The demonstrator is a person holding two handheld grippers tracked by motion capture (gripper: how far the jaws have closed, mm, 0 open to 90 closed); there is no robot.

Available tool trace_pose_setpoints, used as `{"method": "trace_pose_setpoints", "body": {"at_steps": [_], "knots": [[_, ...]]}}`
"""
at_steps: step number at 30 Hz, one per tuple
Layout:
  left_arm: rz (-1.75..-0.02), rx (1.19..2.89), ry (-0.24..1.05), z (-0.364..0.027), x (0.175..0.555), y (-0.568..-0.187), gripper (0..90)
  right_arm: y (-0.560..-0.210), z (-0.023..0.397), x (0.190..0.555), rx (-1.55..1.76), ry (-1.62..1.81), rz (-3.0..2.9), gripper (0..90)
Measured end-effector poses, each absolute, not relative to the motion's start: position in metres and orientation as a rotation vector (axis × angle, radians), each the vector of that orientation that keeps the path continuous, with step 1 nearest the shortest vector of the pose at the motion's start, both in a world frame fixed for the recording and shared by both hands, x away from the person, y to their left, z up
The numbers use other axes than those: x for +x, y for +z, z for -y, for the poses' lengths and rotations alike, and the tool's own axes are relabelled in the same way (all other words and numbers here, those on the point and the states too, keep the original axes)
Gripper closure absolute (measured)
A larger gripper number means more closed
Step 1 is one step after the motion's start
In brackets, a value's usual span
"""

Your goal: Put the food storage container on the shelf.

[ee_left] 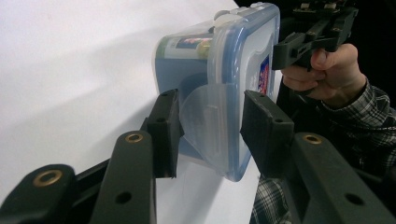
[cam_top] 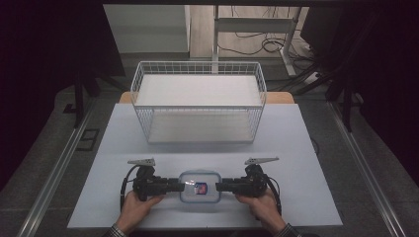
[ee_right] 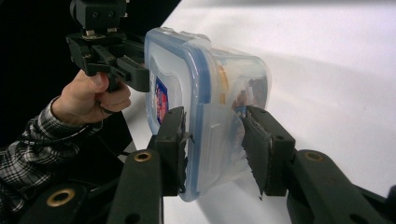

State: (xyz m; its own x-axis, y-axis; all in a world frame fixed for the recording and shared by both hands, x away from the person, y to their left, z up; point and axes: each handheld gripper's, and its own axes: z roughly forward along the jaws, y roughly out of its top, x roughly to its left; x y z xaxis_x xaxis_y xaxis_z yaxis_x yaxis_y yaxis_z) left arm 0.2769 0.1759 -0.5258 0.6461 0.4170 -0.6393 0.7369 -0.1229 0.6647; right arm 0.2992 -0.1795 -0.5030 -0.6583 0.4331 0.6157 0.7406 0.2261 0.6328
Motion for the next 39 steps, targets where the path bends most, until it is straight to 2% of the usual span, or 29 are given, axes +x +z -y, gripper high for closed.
{"method": "trace_pose_setpoints", "body": {"at_steps": [17, 39], "knots": [[-0.928, 1.717, -0.241, -0.182, 0.296, -0.474, 58.1, -0.454, 0.171, 0.327, -1.033, -1.497, 2.250, 59.0], [-0.920, 1.706, -0.130, -0.191, 0.362, -0.373, 57.5, -0.363, 0.161, 0.396, -1.000, -1.608, 2.248, 58.9]]}}
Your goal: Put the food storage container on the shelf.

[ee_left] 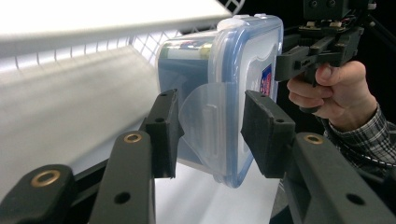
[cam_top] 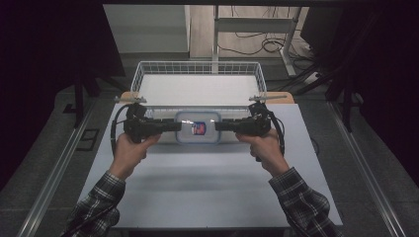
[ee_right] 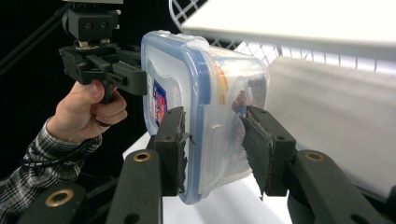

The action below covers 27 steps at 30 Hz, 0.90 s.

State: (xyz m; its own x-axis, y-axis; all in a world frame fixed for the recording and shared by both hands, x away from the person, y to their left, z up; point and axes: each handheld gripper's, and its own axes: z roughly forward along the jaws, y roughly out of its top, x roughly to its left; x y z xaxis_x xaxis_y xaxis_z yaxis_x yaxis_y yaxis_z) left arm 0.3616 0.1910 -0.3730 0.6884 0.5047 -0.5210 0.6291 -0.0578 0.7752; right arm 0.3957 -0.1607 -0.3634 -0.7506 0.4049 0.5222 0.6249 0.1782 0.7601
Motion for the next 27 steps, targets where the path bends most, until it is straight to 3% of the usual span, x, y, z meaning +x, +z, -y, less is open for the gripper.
{"method": "trace_pose_setpoints", "body": {"at_steps": [14, 27], "knots": [[-0.932, 1.707, -0.117, -0.199, 0.418, -0.330, 57.4, -0.323, 0.150, 0.449, -1.047, -1.651, 2.212, 58.3], [-0.983, 1.648, -0.142, -0.197, 0.463, -0.342, 57.0, -0.328, 0.151, 0.497, -1.158, -1.650, 2.133, 57.7]]}}
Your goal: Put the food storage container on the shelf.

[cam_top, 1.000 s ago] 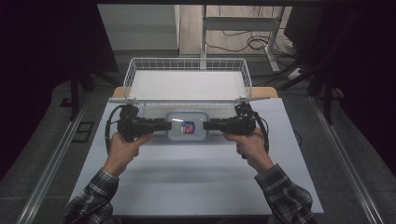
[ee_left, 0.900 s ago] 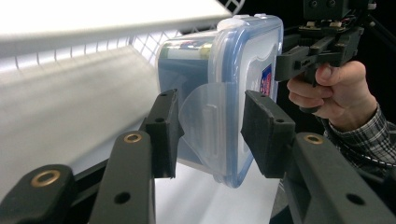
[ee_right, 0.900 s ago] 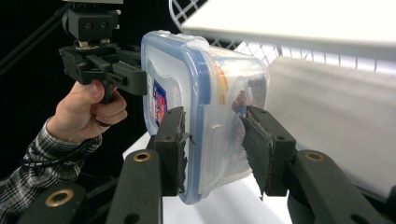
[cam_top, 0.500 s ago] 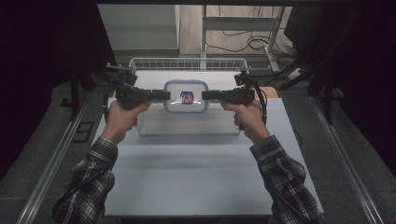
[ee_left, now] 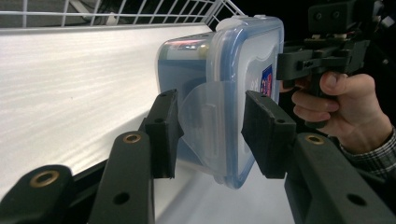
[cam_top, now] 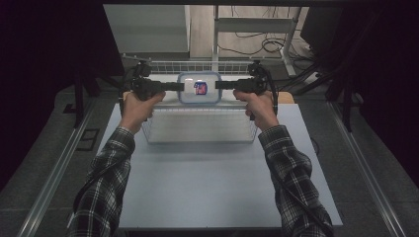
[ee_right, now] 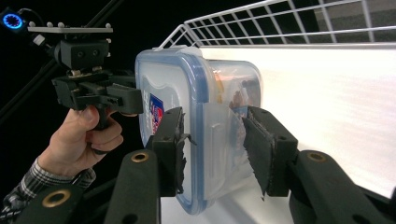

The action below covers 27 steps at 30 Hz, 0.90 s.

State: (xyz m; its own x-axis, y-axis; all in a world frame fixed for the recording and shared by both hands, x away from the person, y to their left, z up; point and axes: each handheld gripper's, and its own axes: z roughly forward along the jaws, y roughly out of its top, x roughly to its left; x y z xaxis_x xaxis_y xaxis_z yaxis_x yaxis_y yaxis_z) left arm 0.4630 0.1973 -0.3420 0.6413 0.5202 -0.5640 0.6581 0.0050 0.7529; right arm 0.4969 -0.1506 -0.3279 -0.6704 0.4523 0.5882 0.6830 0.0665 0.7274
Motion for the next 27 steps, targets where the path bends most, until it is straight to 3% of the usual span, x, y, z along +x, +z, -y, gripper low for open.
{"method": "trace_pose_setpoints", "body": {"at_steps": [18, 27], "knots": [[-0.931, 1.610, -0.021, -0.198, 0.463, -0.353, 53.9, -0.334, 0.149, 0.500, -1.216, -1.700, 2.111, 55.1], [-0.944, 1.613, -0.039, -0.198, 0.462, -0.358, 55.5, -0.329, 0.141, 0.495, -1.276, -1.695, 2.257, 54.7]]}}
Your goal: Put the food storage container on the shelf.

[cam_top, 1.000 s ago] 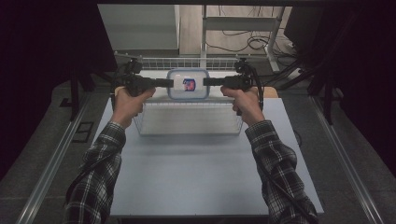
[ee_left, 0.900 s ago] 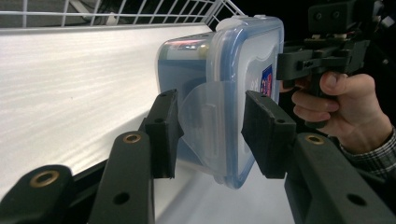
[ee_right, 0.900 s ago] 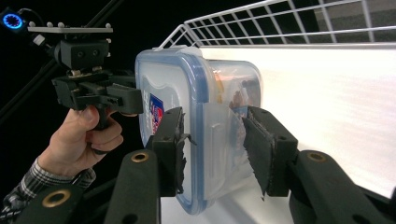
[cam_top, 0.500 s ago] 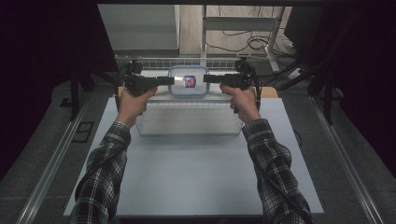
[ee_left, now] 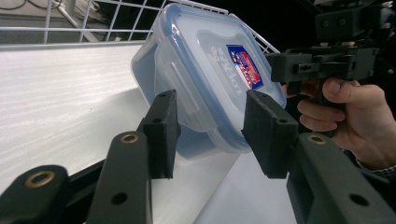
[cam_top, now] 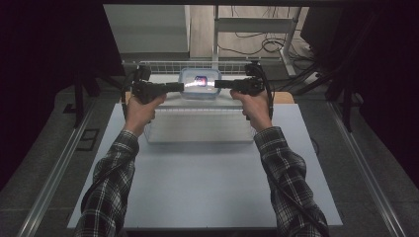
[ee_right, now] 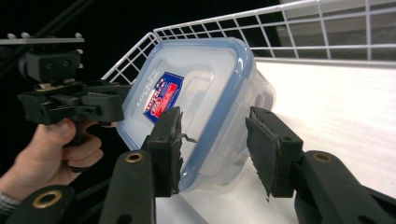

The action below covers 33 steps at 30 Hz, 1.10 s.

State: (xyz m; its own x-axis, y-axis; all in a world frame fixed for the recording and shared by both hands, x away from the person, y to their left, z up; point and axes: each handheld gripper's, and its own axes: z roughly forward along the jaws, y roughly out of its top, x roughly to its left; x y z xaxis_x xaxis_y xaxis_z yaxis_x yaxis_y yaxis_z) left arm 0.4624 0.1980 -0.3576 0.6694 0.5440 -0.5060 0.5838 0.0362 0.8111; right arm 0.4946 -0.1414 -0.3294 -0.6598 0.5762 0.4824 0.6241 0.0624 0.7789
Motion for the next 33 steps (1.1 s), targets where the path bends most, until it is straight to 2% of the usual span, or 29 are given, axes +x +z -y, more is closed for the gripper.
{"method": "trace_pose_setpoints", "body": {"at_steps": [6, 23, 28, 33], "knots": [[-0.977, 1.642, 0.045, -0.192, 0.459, -0.350, 53.2, -0.325, 0.137, 0.490, -1.317, -1.708, 2.344, 55.4], [-1.046, 1.623, 0.114, -0.186, 0.455, -0.346, 50.2, -0.321, 0.134, 0.489, -1.445, -1.751, 2.387, 57.0], [-1.042, 1.611, 0.090, -0.185, 0.454, -0.344, 39.5, -0.320, 0.136, 0.485, -1.391, -1.781, 2.365, 50.9], [-1.022, 1.626, 0.104, -0.185, 0.450, -0.344, 26.4, -0.325, 0.136, 0.481, -1.346, -1.773, 2.356, 35.9]]}}
